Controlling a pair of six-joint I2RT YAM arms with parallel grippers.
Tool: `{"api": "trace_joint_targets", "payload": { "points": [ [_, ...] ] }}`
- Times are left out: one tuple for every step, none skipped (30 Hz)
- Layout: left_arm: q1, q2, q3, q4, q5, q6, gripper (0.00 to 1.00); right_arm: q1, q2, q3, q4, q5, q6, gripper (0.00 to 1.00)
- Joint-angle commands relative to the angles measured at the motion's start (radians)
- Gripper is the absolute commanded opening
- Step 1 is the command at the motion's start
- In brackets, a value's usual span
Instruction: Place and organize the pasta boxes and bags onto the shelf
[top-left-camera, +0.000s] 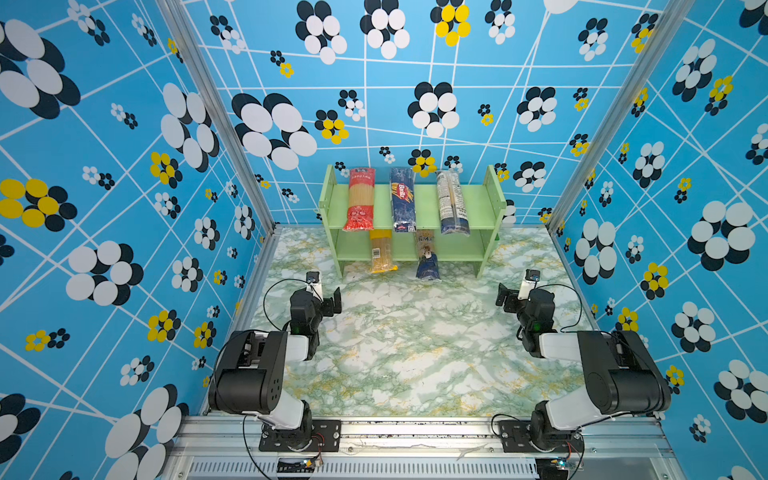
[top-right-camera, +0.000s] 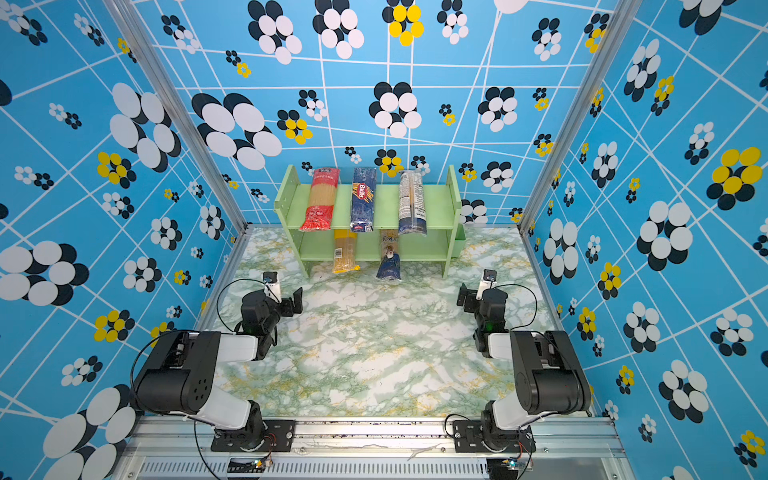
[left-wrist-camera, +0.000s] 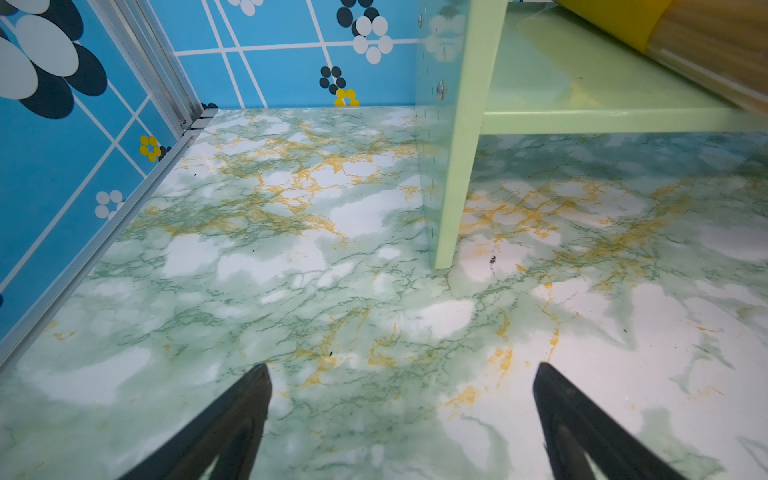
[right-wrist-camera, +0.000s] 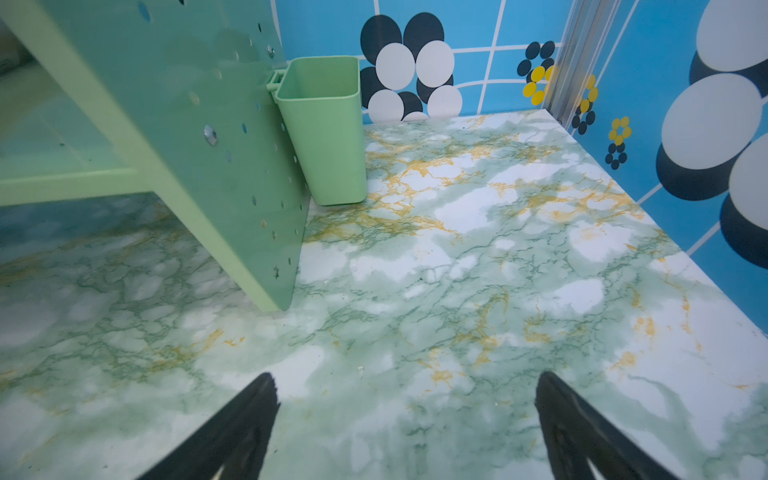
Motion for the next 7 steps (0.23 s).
{"api": "trace_joint_targets", "payload": {
  "points": [
    [0.009,0.01,0.016,-0.002,-0.015,-0.015,0.99,-0.006,0.011,-0.012,0.027,0.011,-0.012,0.99],
    [0.009,0.011,0.016,-0.002,-0.015,-0.015,0.99,-0.006,0.011,-0.012,0.026,0.011,-0.011,0.99],
    [0.009,0.011,0.017,-0.003,-0.015,-0.015,0.99,-0.006,0.011,-0.012,0.026,0.01,-0.012,0.99],
    [0.009,0.011,0.017,-0.002,-0.015,-0.015,0.99,-0.006,0.011,-0.012,0.026,0.011,-0.012,0.99],
    [0.009,0.011,0.016,-0.003,-0.015,-0.016,0.99,-0.006,0.01,-0.012,0.026,0.011,-0.012,0.99],
    [0.009,0.011,0.016,-0.002,-0.016,-0.016,0.99,-0.006,0.011,-0.011,0.026,0.011,-0.013,0.99],
    [0.01,0.011,0.017,-0.002,-0.015,-0.016,0.99,-0.006,0.01,-0.013,0.026,0.011,-0.012,0.99]
  ]
}}
